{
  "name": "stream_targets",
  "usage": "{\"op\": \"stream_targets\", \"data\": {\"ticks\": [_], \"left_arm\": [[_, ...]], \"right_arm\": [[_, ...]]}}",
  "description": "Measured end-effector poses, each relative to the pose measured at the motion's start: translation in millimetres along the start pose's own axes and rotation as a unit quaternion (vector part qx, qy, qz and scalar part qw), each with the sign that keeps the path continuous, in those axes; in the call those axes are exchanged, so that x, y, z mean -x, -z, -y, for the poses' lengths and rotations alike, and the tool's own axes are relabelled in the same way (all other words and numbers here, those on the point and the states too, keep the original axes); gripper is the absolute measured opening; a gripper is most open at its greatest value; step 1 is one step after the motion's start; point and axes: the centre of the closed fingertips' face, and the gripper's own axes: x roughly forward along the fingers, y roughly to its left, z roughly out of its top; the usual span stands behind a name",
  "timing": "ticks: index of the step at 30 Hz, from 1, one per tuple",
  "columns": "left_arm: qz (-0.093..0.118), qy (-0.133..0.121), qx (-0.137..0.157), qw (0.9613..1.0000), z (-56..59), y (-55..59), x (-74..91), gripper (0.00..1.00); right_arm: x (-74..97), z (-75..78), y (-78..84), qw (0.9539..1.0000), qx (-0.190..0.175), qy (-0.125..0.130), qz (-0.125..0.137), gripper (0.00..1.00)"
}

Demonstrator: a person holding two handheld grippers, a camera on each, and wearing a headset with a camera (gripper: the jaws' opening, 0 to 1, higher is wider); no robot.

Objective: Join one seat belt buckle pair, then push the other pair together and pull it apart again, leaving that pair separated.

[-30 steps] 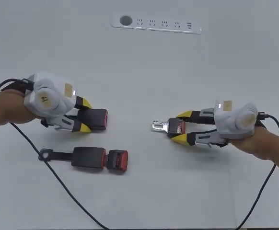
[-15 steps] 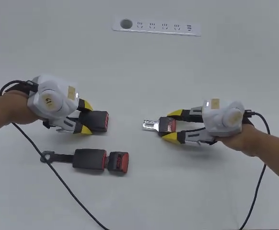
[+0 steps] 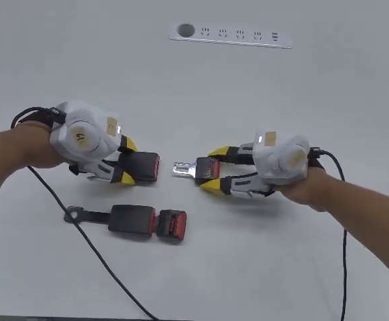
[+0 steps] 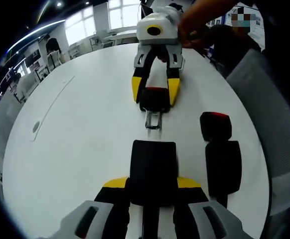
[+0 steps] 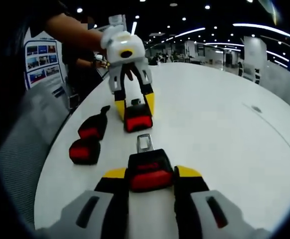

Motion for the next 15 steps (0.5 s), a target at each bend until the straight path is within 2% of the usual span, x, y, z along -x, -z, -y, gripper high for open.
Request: {"op": "stream_targets", "data": {"ticks": [5,10,15], "left_arm": [[-0.003,0.0,0.0,1.0,-0.1,0.1,-0.2,0.34],[-0.002,0.0,-0.001,1.0,0.3,-0.4,-0.2,0.34],[-0.013,0.005,-0.009,0.9999,0.5,-1.1,-1.2,0.34]], "right_arm": [[-12.9,-3.3,-9.0,0.9999,0.004,-0.008,0.007,0.35],[-18.5,-4.0,-12.1,0.9999,0.001,-0.011,0.006,0.35],[-28.3,-3.4,-17.8,0.9998,0.006,-0.02,0.0,0.35]]}}
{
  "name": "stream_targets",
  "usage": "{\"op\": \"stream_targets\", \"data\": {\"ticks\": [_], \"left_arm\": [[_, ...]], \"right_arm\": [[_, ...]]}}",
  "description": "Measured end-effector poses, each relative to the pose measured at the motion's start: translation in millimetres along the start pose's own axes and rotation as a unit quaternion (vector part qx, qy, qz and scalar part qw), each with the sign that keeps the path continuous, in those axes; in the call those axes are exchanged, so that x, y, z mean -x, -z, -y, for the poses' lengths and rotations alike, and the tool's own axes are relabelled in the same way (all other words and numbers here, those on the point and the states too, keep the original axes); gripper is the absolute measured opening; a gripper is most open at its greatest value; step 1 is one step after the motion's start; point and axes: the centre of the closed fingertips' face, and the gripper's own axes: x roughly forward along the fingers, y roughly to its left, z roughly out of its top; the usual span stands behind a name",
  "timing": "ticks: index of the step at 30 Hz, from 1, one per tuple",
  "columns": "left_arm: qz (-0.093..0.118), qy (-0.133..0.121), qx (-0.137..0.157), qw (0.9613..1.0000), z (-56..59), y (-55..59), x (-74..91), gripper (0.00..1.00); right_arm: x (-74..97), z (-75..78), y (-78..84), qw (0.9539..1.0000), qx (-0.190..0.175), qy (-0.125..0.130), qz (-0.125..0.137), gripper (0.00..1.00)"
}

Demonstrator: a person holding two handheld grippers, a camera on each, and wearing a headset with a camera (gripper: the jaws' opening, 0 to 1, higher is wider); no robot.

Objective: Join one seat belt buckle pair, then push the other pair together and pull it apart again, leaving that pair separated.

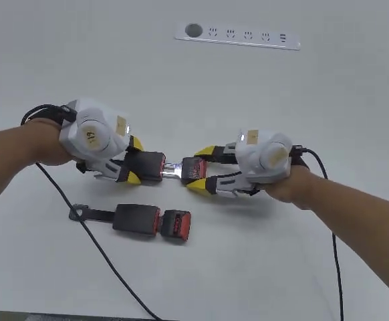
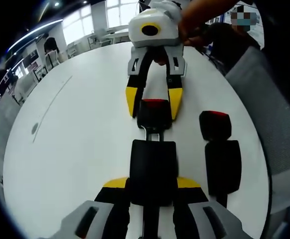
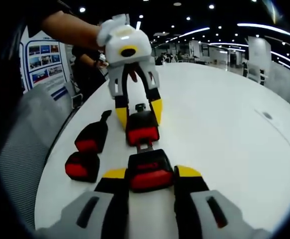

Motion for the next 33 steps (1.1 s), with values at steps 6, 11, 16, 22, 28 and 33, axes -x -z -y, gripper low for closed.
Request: {"op": "stream_targets", "data": {"ticks": [6,11,16,22,28,33], "left_arm": [[0.008,-0.001,0.005,1.0,-0.1,1.3,0.2,0.34],[-0.001,0.001,0.001,1.0,1.0,1.0,-0.2,0.34],[-0.014,0.001,0.001,0.9999,1.2,0.3,-0.5,0.33],[-0.011,0.002,0.003,0.9999,1.0,0.4,0.4,0.33],[-0.013,0.002,0.007,0.9999,0.7,0.7,0.8,0.34],[-0.018,0.003,0.004,0.9998,0.2,1.4,0.6,0.34]], "right_arm": [[-7.9,0.6,-4.1,1.0,-0.009,-0.004,-0.001,0.35],[-17.5,-2.1,-9.8,0.9996,-0.026,-0.003,0.006,0.35],[-22.3,-1.2,-9.8,0.9997,-0.022,-0.007,-0.005,0.34],[-23.6,-2.4,-10.9,0.9994,-0.035,0.001,-0.002,0.35],[-24.3,-2.6,-11.2,0.9993,-0.035,0.005,-0.006,0.35],[-24.9,-2.5,-12.4,0.9994,-0.031,0.004,-0.011,0.35]]}}
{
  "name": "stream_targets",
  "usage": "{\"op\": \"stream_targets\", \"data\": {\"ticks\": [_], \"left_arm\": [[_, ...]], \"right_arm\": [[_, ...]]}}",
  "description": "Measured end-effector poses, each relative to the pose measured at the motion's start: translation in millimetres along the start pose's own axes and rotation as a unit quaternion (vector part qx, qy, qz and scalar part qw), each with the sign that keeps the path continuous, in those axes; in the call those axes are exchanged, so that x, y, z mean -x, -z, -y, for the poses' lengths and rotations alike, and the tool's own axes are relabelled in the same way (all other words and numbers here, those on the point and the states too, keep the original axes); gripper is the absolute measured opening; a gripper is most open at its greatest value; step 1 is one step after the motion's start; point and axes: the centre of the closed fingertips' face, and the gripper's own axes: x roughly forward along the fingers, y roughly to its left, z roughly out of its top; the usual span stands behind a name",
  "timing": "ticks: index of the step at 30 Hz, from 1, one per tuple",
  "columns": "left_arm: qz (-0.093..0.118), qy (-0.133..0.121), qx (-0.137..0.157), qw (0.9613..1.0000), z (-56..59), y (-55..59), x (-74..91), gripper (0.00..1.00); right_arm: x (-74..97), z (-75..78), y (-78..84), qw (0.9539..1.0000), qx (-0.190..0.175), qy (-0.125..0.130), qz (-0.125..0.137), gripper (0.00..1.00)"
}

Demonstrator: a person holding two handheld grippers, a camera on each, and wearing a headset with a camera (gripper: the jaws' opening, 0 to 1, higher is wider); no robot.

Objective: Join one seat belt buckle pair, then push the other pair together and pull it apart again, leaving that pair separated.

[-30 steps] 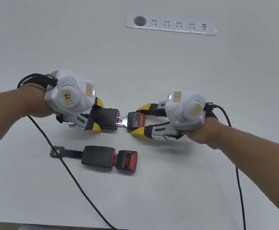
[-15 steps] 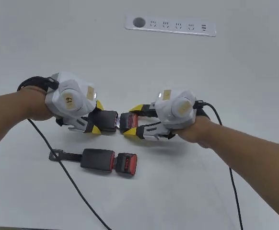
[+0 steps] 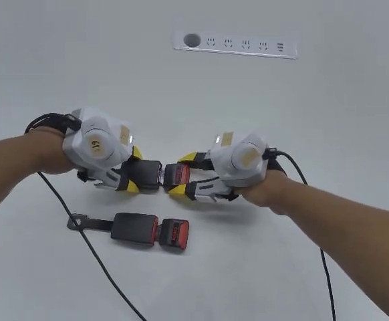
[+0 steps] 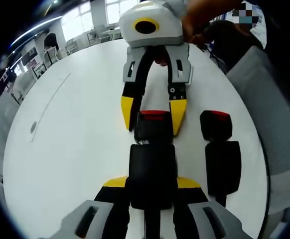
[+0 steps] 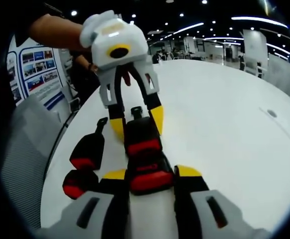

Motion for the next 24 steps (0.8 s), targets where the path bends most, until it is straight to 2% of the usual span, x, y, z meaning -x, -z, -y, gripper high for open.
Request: {"op": "stream_targets", "data": {"ticks": [13,24], "left_arm": [[-0.004,-0.002,0.006,1.0,0.5,-0.6,-0.1,0.34],[-0.002,-0.004,0.015,0.9999,-0.6,-0.6,-0.8,0.34]], "right_arm": [[2.9,-1.6,0.7,0.9994,0.029,0.0,-0.021,0.35],[4.3,0.7,0.2,0.9997,0.019,0.001,-0.018,0.35]]}}
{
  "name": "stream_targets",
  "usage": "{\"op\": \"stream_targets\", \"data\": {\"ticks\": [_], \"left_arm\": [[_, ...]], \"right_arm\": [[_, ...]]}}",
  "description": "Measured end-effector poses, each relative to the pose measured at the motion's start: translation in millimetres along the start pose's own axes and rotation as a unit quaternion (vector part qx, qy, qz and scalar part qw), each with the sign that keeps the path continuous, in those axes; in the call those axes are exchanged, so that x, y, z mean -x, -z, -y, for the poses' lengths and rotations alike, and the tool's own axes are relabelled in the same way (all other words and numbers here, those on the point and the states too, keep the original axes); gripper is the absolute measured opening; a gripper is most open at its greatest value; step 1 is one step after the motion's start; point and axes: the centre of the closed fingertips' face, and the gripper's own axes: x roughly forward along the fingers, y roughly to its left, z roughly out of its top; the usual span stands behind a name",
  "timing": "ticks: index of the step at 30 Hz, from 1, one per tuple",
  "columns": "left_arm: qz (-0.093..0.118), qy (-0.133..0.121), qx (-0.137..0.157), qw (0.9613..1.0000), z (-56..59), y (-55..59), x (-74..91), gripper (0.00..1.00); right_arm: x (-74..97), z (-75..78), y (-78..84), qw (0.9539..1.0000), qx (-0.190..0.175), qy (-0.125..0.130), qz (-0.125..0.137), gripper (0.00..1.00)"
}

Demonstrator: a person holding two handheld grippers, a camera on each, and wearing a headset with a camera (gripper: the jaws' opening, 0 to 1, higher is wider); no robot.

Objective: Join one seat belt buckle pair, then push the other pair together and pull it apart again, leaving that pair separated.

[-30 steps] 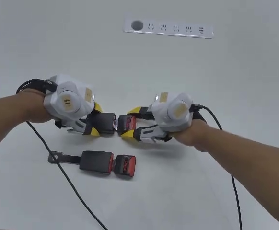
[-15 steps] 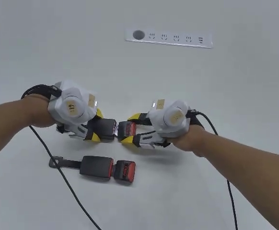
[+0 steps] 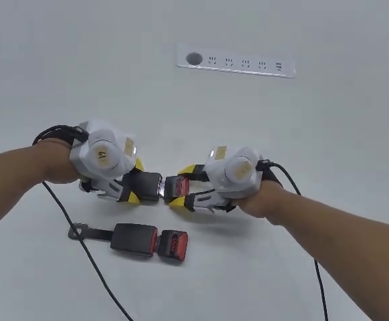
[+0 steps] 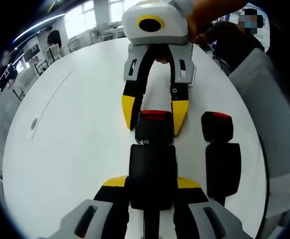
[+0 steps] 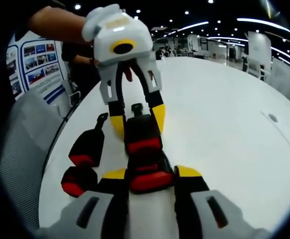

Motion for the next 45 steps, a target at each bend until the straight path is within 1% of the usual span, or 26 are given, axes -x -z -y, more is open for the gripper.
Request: {"op": "stream_targets", "data": {"ticks": [5,7,8,12,16,17,18,21,30,34,36,39,45], "left_arm": [[-0.007,0.001,-0.001,1.0,-0.5,-0.5,-0.3,0.35],[-0.006,0.001,0.0,1.0,-1.2,0.5,-0.1,0.35],[-0.003,0.002,0.005,1.0,-1.5,1.4,0.2,0.35],[-0.008,0.003,-0.001,1.0,-0.3,0.8,0.2,0.35],[-0.006,0.006,-0.003,1.0,0.3,0.9,0.6,0.34],[-0.005,0.006,-0.002,1.0,0.5,0.7,0.6,0.34],[-0.006,0.006,-0.002,1.0,0.7,0.7,1.1,0.34],[-0.006,0.006,0.0,1.0,0.8,0.7,1.3,0.34],[-0.021,0.006,-0.002,0.9998,2.0,-0.7,1.6,0.35],[-0.026,0.008,-0.002,0.9996,1.7,-0.3,1.5,0.35],[-0.027,0.008,-0.003,0.9996,1.8,-0.2,1.6,0.35],[-0.027,0.009,-0.004,0.9996,1.8,-0.1,1.5,0.35],[-0.027,0.009,-0.003,0.9996,1.8,0.2,1.4,0.35]], "right_arm": [[0.2,0.8,0.1,1.0,0.001,0.001,-0.004,0.35],[0.8,0.8,0.8,1.0,0.002,0.003,-0.007,0.35],[1.8,1.1,1.4,1.0,0.0,0.003,-0.007,0.35],[5.1,2.5,4.3,0.9999,-0.001,0.001,-0.011,0.35],[13.4,4.2,10.3,0.9998,0.004,0.002,-0.018,0.35],[15.7,4.7,11.3,0.9998,0.002,0.002,-0.018,0.35],[17.7,4.2,11.4,0.9998,-0.011,-0.001,-0.017,0.35],[21.8,6.6,15.3,0.9998,-0.008,-0.001,-0.018,0.35],[38.8,12.6,32.9,0.9996,-0.012,0.009,-0.023,0.36],[47.2,11.9,39.7,0.9996,-0.015,0.013,-0.018,0.36],[51.9,11.5,42.4,0.9996,-0.009,0.017,-0.021,0.36],[60.9,10.3,47.6,0.9995,-0.013,0.018,-0.023,0.36],[69.5,11.0,54.0,0.9994,-0.011,0.022,-0.026,0.36]]}}
